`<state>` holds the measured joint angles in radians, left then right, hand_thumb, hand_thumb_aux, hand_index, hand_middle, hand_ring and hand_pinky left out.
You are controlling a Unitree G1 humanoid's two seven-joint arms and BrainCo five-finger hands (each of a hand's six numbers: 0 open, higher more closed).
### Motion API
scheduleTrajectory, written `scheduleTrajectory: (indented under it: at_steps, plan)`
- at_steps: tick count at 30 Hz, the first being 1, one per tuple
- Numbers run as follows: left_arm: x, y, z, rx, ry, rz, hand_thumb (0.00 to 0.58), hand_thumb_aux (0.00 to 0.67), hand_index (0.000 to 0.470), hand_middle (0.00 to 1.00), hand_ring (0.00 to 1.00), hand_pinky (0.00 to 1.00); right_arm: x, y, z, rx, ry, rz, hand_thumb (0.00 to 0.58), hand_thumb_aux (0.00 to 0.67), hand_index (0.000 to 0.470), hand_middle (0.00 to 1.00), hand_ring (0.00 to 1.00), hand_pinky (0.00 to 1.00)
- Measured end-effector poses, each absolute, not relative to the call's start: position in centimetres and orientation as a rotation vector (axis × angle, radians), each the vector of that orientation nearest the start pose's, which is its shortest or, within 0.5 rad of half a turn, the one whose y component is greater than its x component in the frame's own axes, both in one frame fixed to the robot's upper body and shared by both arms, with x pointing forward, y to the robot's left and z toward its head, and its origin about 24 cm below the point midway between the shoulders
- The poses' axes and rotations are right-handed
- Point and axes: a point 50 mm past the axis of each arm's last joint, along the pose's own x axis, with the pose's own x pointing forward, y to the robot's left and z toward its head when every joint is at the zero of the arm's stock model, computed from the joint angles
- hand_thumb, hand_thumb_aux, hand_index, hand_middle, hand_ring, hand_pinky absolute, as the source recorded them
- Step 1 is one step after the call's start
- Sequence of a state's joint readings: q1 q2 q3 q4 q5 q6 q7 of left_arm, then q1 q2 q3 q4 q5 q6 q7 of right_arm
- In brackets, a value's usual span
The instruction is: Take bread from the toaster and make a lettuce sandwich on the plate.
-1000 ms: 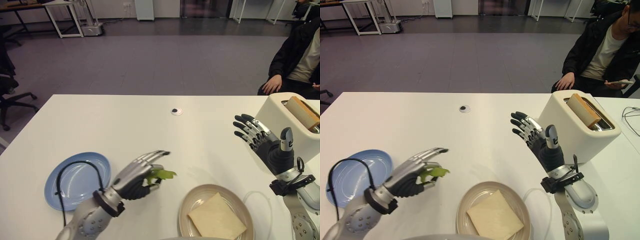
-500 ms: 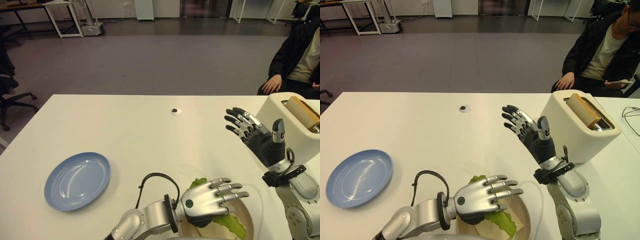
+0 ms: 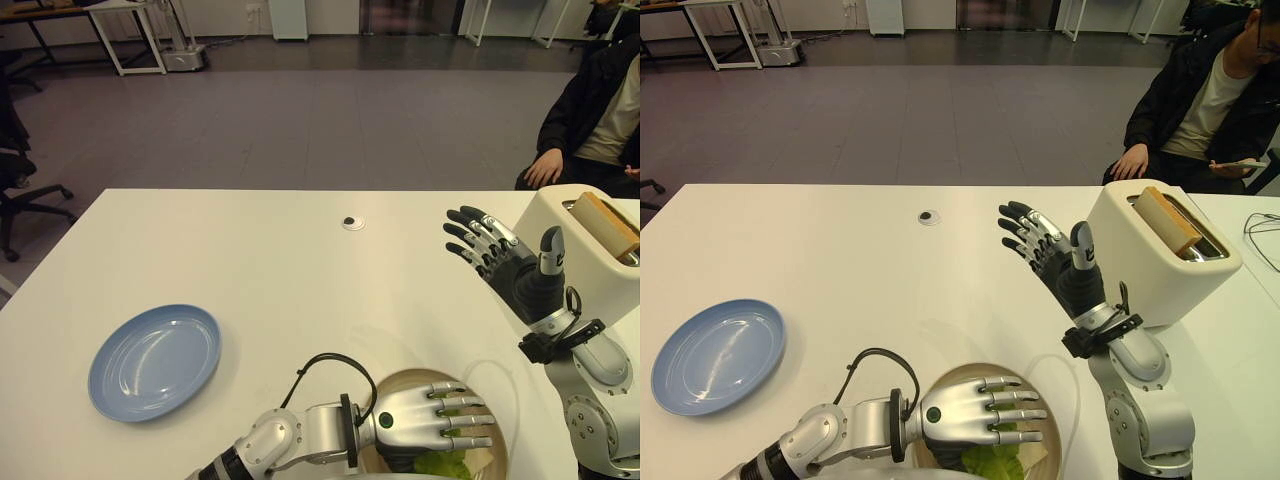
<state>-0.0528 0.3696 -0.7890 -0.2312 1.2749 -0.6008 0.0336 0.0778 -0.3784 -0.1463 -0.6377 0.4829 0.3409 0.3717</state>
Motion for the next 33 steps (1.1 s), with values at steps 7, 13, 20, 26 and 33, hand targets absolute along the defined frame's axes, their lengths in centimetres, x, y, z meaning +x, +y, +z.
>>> scheduleTrajectory:
  at_steps: [7, 13, 20, 26, 33]
  plan:
    - [14.7, 2.1, 6.7, 1.268, -1.13, -1.025, 0.0, 0.0, 0.0, 0.0, 0.0, 0.0, 21.3, -18.0, 15.5, -0.008, -0.227, 0.49, 0.0, 0.0, 0.0, 0.0, 0.0, 0.0]
    - [14.9, 4.9, 8.1, 1.298, -1.095, -1.007, 0.0, 0.0, 0.0, 0.0, 0.0, 0.0, 21.7, -19.4, 16.1, -0.055, -0.234, 0.418, 0.0, 0.0, 0.0, 0.0, 0.0, 0.0]
    - [15.9, 9.9, 9.9, 1.222, -0.881, -0.842, 0.0, 0.0, 0.0, 0.0, 0.0, 0.0, 22.8, -24.9, 20.1, -0.478, -0.294, 0.089, 0.0, 0.0, 0.0, 0.0, 0.0, 0.0]
    - [17.7, 15.8, 11.4, 0.672, -0.497, -0.436, 0.0, 0.0, 0.0, 0.0, 0.0, 0.0, 23.7, -30.7, 21.9, -1.02, -0.249, -0.235, 0.0, 0.0, 0.0, 0.0, 0.0, 0.0]
    - [17.3, 22.4, 11.1, 0.278, -0.304, -0.145, 0.0, 0.0, 0.0, 0.0, 0.0, 0.0, 24.1, -34.6, 17.6, -1.329, -0.018, -0.249, 0.0, 0.0, 0.0, 0.0, 0.0, 0.0]
